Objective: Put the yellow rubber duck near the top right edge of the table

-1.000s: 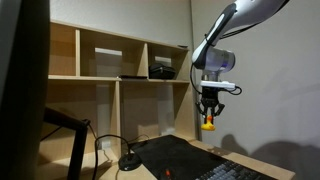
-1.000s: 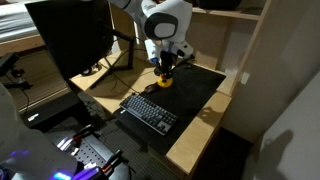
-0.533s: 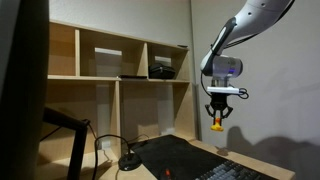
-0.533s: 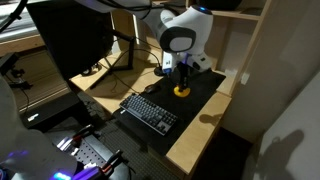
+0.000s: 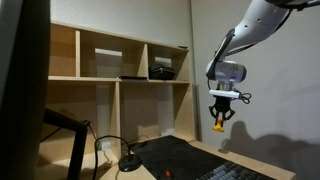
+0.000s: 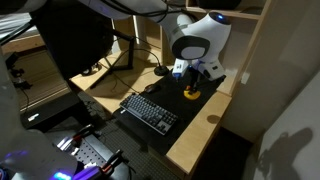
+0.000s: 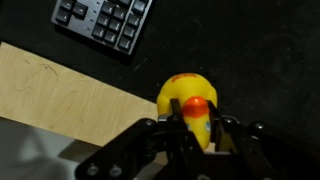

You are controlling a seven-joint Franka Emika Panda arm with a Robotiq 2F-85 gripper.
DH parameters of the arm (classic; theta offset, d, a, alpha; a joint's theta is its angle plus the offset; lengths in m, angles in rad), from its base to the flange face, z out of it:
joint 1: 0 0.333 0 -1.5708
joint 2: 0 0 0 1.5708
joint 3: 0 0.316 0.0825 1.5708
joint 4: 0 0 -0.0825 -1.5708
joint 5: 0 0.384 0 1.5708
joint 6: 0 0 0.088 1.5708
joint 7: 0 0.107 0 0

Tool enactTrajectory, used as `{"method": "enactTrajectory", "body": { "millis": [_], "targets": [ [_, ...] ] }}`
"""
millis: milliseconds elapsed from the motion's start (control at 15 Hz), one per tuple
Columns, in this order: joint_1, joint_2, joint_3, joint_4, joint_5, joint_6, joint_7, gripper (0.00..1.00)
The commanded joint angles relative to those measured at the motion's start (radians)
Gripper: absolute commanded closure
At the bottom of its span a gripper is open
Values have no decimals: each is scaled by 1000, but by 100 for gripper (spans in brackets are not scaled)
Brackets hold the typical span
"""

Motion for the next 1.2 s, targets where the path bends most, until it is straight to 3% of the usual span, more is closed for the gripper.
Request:
{"method": "enactTrajectory", "body": {
  "millis": [0,267,467,533,667,733,1133],
  "targets": [
    [17,122,-16,104,-54,60,126,93],
    [42,268,-26,265,-114,123,301,93],
    [36,325,-13,366,-132,72,406,93],
    [33,282,-1,281,-136,116,365,73],
    [34,312,0,329,-137,109,395,73],
    [33,315,0,337,-137,107,398,93],
    [16,482,-18,478,-138,117,554,93]
  ]
}}
